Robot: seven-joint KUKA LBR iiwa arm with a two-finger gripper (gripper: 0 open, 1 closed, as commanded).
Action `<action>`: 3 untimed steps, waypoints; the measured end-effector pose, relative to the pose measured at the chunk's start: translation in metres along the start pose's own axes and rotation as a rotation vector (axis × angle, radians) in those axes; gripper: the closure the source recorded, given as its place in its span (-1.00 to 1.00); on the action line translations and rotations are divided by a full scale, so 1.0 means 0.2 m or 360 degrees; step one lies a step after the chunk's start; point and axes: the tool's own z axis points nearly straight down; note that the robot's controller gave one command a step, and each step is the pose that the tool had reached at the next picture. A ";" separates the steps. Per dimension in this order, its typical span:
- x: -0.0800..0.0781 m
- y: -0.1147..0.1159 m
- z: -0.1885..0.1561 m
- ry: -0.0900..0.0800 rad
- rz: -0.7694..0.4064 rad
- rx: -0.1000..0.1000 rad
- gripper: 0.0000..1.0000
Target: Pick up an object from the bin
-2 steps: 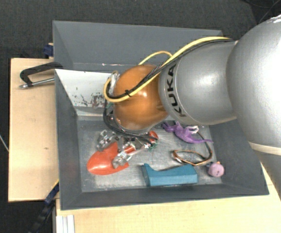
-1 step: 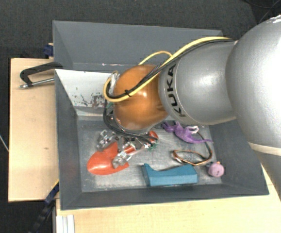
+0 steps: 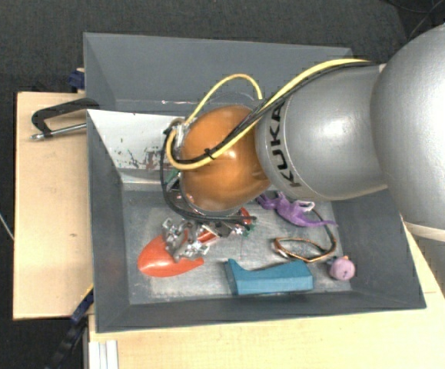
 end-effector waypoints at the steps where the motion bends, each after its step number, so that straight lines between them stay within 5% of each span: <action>1: 0.10 -0.05 -0.45 0.0005 0.0362 -0.0003 -1.00; 3: 0.09 -0.06 -0.43 -0.0004 0.0355 0.0001 -1.00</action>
Offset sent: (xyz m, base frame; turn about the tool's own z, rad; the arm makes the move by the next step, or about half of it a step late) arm 0.0000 0.0000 0.0000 0.0000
